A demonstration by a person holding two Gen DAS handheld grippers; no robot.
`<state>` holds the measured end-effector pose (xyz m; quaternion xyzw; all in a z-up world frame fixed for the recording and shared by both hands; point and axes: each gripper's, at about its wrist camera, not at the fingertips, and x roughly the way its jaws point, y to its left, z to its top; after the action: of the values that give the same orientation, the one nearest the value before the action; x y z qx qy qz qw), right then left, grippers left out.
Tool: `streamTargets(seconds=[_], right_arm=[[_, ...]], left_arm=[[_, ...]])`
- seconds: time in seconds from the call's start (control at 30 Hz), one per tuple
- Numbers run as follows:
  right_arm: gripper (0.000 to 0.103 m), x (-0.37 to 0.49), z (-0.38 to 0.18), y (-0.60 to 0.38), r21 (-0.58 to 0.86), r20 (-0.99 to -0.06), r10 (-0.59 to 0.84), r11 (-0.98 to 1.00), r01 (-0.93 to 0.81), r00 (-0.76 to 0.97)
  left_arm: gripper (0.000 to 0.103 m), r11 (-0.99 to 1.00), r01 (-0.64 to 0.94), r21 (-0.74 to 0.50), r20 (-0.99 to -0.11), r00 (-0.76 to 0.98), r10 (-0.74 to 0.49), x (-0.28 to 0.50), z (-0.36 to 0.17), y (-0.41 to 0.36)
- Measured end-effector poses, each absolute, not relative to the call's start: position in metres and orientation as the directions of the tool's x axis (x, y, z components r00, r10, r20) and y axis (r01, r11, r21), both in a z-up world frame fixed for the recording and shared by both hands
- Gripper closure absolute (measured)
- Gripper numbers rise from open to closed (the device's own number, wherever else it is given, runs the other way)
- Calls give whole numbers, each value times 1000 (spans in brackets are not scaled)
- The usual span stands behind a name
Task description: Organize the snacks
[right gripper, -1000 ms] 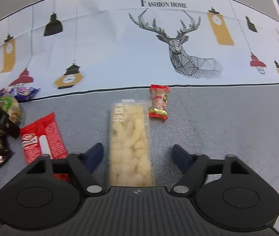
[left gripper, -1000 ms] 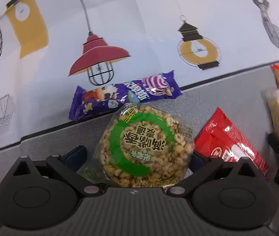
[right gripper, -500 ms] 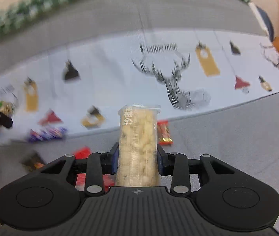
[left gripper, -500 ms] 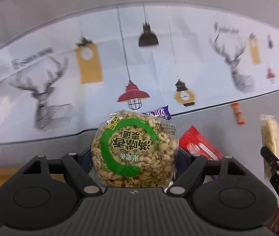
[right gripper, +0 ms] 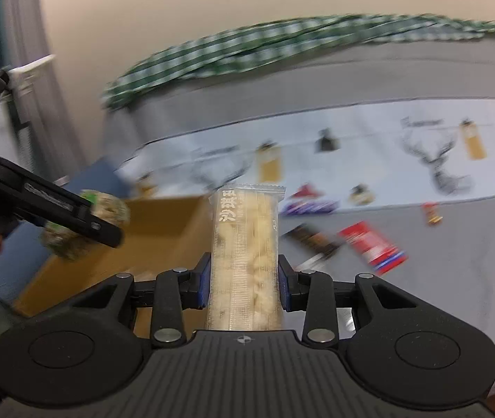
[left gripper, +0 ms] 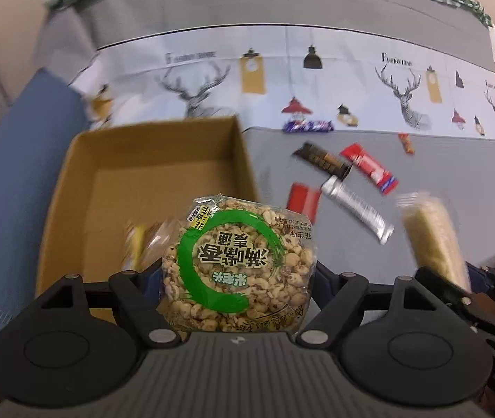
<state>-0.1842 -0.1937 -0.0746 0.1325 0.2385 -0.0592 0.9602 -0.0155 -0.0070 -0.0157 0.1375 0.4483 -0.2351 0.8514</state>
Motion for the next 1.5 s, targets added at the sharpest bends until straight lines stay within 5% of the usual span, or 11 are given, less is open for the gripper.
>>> streamTargets(seconds=[0.47, 1.5], right_arm=[[65, -241, -42, -68, 94, -468, 53, 996, -10, 882], [65, -262, -28, -30, -12, -431, 52, 998, -63, 901]], left_arm=[[20, 915, 403, -18, -774, 574, -268, -113, -21, 102], [20, 915, 399, -63, -719, 618, -319, -139, -11, 122]])
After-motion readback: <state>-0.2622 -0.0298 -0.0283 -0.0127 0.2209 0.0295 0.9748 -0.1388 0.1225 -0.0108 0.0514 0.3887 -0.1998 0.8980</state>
